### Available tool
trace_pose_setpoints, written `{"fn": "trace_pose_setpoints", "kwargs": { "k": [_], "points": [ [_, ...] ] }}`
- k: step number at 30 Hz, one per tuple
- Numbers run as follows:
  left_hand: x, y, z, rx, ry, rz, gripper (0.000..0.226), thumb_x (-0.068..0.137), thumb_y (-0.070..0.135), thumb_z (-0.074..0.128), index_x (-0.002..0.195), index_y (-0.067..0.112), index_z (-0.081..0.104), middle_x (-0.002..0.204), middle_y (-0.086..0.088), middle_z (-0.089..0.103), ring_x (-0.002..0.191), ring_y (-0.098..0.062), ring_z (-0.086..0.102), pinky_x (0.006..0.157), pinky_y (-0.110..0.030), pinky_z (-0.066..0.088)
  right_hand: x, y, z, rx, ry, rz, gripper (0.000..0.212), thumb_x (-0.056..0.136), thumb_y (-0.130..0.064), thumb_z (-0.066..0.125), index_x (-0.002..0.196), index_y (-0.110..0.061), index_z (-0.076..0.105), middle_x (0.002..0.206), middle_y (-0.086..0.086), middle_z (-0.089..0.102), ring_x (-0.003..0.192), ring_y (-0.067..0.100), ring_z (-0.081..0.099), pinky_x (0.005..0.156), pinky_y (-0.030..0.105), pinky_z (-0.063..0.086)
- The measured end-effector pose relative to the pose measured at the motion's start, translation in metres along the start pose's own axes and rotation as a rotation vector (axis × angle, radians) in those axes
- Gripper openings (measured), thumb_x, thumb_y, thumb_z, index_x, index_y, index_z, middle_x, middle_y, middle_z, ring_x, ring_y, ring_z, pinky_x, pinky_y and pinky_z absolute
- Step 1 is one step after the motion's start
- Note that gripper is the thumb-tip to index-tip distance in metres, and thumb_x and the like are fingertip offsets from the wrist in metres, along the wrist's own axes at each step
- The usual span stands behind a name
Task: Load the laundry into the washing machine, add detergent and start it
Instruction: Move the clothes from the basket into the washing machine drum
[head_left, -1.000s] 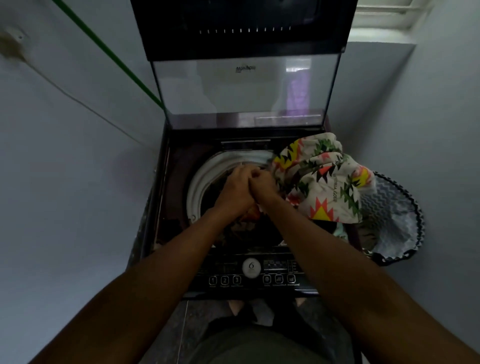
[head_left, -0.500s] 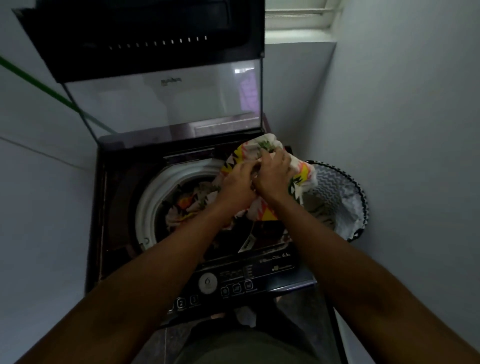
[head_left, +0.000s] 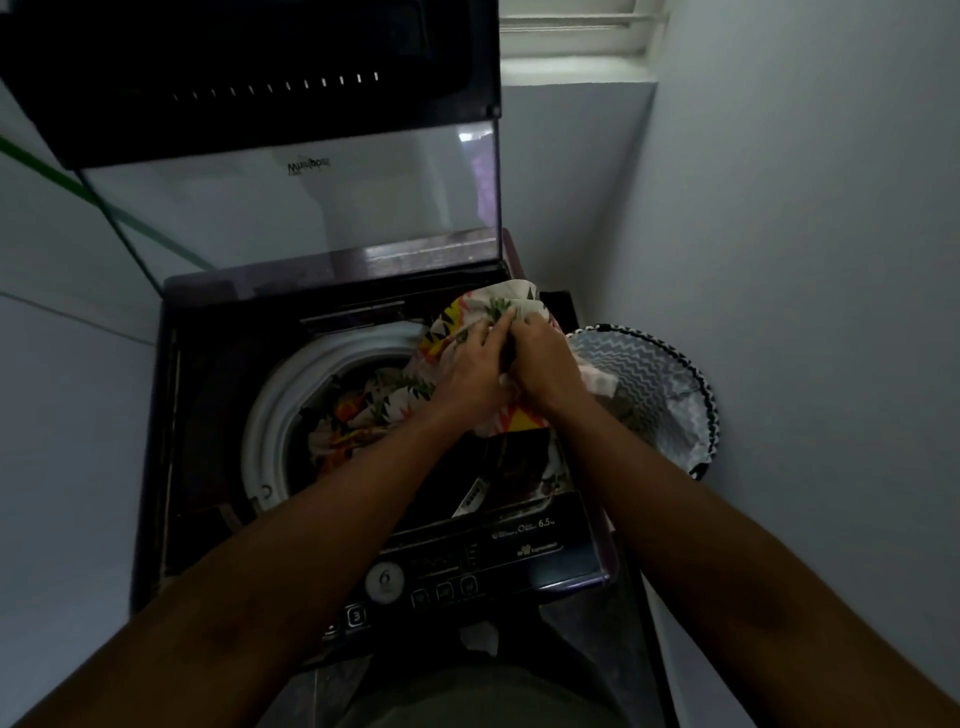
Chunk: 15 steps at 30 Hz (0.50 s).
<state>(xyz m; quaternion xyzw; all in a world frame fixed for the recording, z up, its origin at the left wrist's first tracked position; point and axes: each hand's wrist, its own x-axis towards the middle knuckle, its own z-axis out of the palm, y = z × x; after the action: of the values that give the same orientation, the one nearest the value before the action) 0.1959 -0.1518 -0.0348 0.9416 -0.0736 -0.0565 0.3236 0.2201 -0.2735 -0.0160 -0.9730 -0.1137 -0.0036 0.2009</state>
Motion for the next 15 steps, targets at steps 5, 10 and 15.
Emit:
{"fn": "trace_pose_setpoints", "kwargs": {
  "k": [5, 10, 15],
  "points": [
    [-0.011, -0.031, -0.017, -0.110, 0.206, -0.109, 0.062, 0.085, 0.019, 0.060, 0.143, 0.024, 0.039, 0.131, -0.010, 0.053, 0.117, -0.029, 0.055, 0.096, -0.046, 0.049, 0.010, -0.042, 0.011, 0.256, -0.095, -0.137, 0.029, 0.074, -0.002, 0.058, 0.102, 0.002, 0.065, 0.105, 0.020, 0.062, 0.090, 0.033, 0.061, 0.070, 0.021, 0.034],
    [-0.032, -0.063, -0.052, -0.108, 0.223, -0.193, 0.031, 0.086, 0.016, 0.061, 0.117, 0.010, 0.061, 0.112, -0.015, 0.062, 0.103, -0.032, 0.060, 0.085, -0.038, 0.048, 0.009, -0.085, 0.028, 0.274, -0.133, -0.280, 0.022, 0.066, 0.000, 0.061, 0.087, -0.002, 0.065, 0.087, 0.019, 0.061, 0.077, 0.034, 0.059, 0.064, 0.023, 0.028],
    [-0.065, -0.101, -0.070, -0.099, 0.204, -0.322, 0.032, 0.093, 0.021, 0.055, 0.124, 0.016, 0.061, 0.118, -0.008, 0.066, 0.104, -0.024, 0.063, 0.079, -0.025, 0.043, 0.009, -0.121, 0.068, 0.299, -0.268, -0.358, 0.015, 0.072, -0.008, 0.057, 0.085, -0.007, 0.063, 0.086, 0.014, 0.056, 0.077, 0.030, 0.056, 0.064, 0.038, 0.045]
  ]
}}
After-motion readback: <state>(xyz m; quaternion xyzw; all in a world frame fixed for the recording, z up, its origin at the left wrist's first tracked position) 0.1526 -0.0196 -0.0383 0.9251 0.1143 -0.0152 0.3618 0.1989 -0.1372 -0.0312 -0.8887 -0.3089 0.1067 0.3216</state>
